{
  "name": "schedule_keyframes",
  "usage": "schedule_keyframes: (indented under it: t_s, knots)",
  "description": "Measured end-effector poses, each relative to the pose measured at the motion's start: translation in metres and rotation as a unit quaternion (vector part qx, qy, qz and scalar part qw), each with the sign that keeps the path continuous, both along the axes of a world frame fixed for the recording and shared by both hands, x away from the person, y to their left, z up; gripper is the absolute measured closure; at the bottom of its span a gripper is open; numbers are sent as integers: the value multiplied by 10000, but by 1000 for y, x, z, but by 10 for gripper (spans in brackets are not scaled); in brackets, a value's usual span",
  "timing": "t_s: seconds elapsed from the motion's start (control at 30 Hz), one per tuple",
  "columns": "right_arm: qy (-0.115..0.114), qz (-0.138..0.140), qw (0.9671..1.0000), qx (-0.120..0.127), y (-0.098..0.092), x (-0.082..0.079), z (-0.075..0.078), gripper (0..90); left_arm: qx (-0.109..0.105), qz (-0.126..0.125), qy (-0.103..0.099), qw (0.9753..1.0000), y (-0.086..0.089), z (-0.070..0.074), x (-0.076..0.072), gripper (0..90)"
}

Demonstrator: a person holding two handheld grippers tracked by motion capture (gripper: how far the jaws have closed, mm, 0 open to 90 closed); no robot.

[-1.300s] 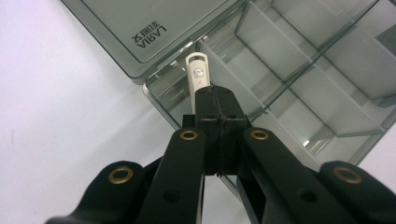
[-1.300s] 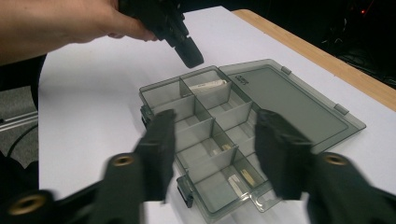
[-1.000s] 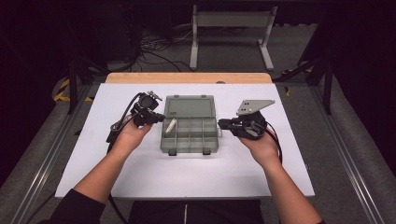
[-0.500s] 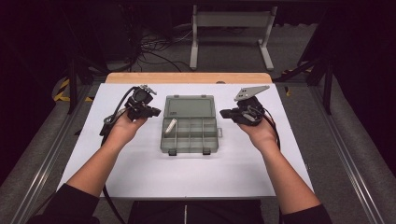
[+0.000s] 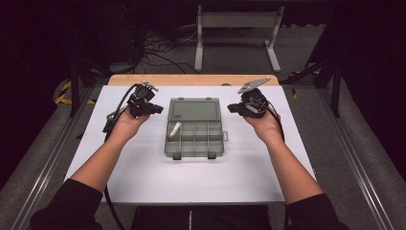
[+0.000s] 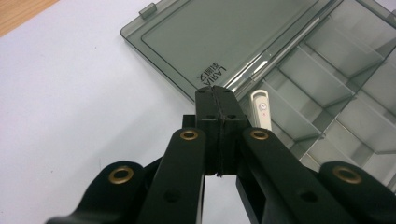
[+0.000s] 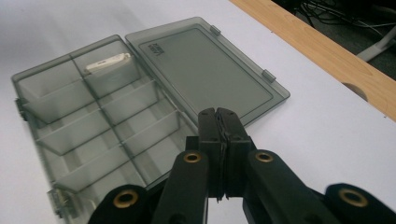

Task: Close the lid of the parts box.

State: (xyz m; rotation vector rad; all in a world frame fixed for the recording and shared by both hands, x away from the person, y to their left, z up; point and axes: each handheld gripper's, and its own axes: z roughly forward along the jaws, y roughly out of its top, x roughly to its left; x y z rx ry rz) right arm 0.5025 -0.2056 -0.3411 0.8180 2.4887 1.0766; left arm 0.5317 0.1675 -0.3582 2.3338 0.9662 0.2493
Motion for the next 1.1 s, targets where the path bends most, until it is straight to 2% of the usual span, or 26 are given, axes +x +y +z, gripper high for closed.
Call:
schedule_keyframes:
  t_s: [0.3,0.57,0.83,1.1]
  knots:
    - [127,-86,9999,32,3,23,-3,891,11,58,-40,10000,-2,4,10,900]
    - [224,-215,9995,-85,7,42,-7,891,28,112,-46,9999,-2,8,20,900]
    - [321,-286,9990,-154,11,56,-9,891,-81,234,2,9997,-3,3,23,900]
    - [466,-342,9978,-337,17,67,-22,892,14,322,105,9994,-6,-9,27,900]
